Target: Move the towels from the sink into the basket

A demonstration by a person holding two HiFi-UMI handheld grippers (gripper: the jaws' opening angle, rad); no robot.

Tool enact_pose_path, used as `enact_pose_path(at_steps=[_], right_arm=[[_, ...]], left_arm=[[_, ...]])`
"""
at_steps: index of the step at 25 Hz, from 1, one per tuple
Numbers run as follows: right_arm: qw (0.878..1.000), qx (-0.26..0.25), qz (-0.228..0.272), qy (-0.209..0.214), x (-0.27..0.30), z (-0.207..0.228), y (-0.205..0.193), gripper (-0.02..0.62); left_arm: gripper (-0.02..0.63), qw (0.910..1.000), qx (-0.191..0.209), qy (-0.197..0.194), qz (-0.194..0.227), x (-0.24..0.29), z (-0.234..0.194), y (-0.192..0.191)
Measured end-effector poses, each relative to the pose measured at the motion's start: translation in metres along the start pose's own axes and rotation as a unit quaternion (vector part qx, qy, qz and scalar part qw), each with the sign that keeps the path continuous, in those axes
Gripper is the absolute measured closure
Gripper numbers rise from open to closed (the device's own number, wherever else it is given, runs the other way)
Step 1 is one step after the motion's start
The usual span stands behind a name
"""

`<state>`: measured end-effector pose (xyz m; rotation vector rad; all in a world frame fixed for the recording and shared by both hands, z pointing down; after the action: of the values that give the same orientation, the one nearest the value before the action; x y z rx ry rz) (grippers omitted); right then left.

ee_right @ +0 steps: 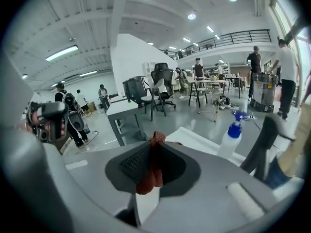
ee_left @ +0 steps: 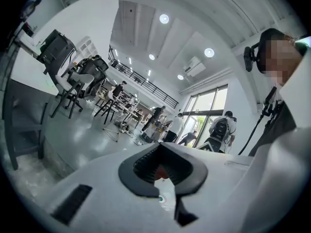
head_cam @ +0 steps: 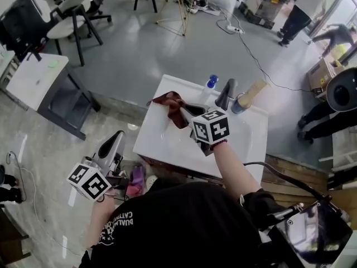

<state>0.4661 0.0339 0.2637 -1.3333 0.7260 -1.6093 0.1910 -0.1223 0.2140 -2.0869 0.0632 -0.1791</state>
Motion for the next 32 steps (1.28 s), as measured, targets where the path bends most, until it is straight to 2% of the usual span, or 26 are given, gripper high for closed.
enact_pose_path(at_steps=[6, 11, 18, 25, 28, 32], right_arm=[[0.995, -0.085, 0.049, 0.023, -0.087, -0.036, 0.020, 0.541], [0.987, -0.128, 0.081, 0.059, -0.148, -0.068, 0.020, 0.541], [0.977, -0.153, 0.108, 0.106, -0.174, -0.117, 0.004, 0.541], [0.963, -0.170, 0.079, 0.195, -0.154, -0.149, -0.001, 0.541], [0.953, -0.186, 0.065, 0.231, -0.126, -0.176, -0.010, 0.541], [0.935, -0.198, 0.053, 0.288, -0.088, -0.223, -0.016, 0.541]], left_arm=[[0.603, 0.9994, 0.024, -0.014, 0.022, -0.014, 0.064, -0.017], [0.603, 0.9986, 0.034, -0.014, 0.039, -0.037, 0.119, -0.038], [0.603, 0.9968, 0.035, 0.018, 0.070, -0.105, 0.143, -0.072], [0.603, 0.9847, 0.033, 0.117, 0.125, -0.178, 0.173, -0.106], [0.603, 0.9724, 0.017, 0.172, 0.157, -0.217, 0.166, -0.128], [0.603, 0.9496, -0.007, 0.250, 0.189, -0.272, 0.159, -0.149]])
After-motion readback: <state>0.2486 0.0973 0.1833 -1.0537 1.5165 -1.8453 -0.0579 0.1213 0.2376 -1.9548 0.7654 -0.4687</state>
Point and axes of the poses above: the fingertips, and each gripper's own axes: x forward along the fingers, z to its right, y out of its top, the point moved 9 cm from there along -x, backward along the fingers, and after that the axes turned 11 degrees about y, right-handed, at the moved point
